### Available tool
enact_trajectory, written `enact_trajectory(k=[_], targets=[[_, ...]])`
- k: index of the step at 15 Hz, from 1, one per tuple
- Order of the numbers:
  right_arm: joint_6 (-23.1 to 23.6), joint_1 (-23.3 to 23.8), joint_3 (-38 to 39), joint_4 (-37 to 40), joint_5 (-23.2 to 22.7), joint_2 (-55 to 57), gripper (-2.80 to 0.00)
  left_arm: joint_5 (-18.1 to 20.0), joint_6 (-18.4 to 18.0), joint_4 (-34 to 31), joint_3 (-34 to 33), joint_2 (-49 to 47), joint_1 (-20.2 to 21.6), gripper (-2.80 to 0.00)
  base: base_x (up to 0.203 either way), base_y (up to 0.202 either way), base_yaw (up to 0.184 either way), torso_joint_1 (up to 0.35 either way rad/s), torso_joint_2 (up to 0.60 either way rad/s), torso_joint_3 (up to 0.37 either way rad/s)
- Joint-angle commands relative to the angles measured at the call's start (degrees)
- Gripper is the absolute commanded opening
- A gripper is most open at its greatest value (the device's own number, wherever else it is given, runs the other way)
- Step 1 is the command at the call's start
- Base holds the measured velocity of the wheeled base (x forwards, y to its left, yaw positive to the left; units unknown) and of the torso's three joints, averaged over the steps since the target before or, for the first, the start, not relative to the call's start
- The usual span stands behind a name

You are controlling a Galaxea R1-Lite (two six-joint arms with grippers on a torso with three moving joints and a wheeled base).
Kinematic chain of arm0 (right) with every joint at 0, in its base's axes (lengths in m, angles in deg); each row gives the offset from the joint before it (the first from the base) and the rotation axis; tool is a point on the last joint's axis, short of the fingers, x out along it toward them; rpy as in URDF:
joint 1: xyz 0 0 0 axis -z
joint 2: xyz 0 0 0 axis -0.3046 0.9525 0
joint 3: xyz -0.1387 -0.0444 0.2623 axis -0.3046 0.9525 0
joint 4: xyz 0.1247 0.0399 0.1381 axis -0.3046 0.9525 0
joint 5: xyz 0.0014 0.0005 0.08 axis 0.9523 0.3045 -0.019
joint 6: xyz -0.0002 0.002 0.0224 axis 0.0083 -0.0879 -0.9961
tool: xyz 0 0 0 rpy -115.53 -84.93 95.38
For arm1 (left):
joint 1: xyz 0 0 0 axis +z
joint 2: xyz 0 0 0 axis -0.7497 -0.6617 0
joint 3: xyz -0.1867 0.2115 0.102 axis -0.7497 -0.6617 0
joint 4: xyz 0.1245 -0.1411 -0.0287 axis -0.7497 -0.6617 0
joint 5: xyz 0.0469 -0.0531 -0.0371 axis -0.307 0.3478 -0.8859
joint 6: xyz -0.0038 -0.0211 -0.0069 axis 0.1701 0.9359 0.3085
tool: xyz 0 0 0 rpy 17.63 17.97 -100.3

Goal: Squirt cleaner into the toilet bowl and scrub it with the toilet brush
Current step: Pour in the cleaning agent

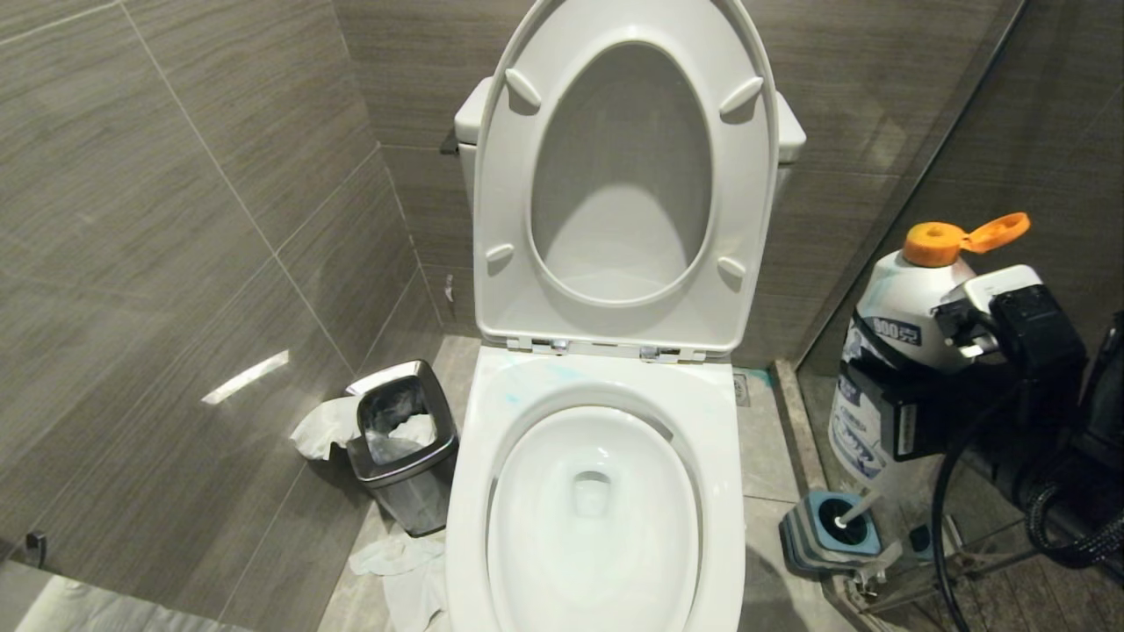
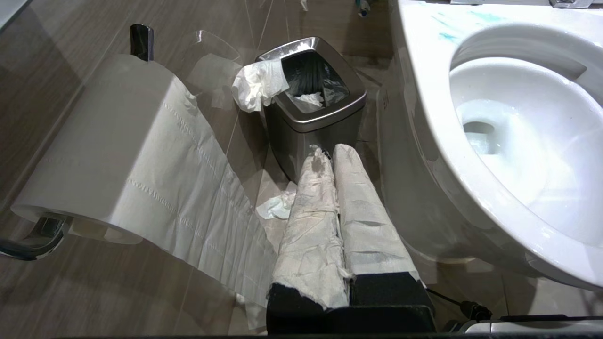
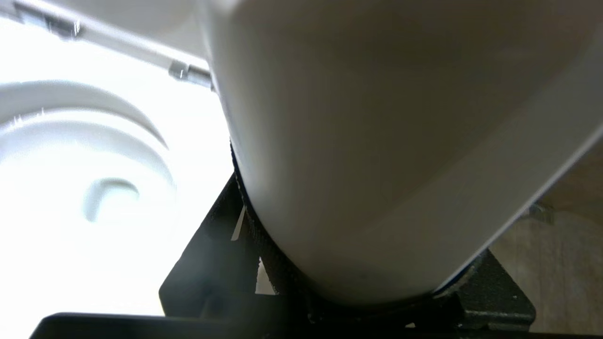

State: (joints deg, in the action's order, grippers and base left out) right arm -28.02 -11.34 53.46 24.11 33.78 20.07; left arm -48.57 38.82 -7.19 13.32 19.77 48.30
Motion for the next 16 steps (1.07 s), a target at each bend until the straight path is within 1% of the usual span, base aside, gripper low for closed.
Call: enact_trajectory(k=[1,3,6,7,9,11,12,14,16], targets=[[0.2,-2.9,0.0,-0.4,1.3,4.7,-2.80,0.0,-0.1,0.0,0.0,0.0,0.0,-2.80,0.000,0.000,0.000,0.000,0.00,0.000],[0.8,-4.5,0.2,-2.3,1.9,7.1,-2.80,0.2,-0.4,0.0,0.0,0.0,0.0,-2.80,0.000,0.000,0.000,0.000,0.00,0.000],[3.5,-5.6,-1.1,-6.7,3.4,12.4,-2.80,0.1,0.2,0.0,0.0,0.0,0.0,-2.80,0.000,0.000,0.000,0.000,0.00,0.000],[4.6,-5.8,-2.0,-8.9,4.0,14.6,-2.80,0.1,0.2,0.0,0.0,0.0,0.0,-2.80,0.000,0.000,0.000,0.000,0.00,0.000],[7.8,-6.0,-3.4,-13.7,6.7,18.0,-2.80,0.1,0.2,0.0,0.0,0.0,0.0,-2.80,0.000,0.000,0.000,0.000,0.00,0.000],[10.6,-6.0,-3.4,-13.9,7.4,18.3,-2.80,0.1,0.2,0.0,0.0,0.0,0.0,-2.80,0.000,0.000,0.000,0.000,0.00,0.000],[13.2,-6.0,-3.3,-13.9,7.5,18.4,-2.80,0.1,0.2,0.0,0.0,0.0,0.0,-2.80,0.000,0.000,0.000,0.000,0.00,0.000],[19.8,-6.0,-3.3,-13.4,7.5,18.5,-2.80,0.1,0.2,0.0,0.0,0.0,0.0,-2.80,0.000,0.000,0.000,0.000,0.00,0.000],[25.8,-5.9,-5.0,-10.4,7.0,19.1,-2.80,0.1,0.2,0.0,0.0,0.0,0.0,-2.80,0.000,0.000,0.000,0.000,0.00,0.000]])
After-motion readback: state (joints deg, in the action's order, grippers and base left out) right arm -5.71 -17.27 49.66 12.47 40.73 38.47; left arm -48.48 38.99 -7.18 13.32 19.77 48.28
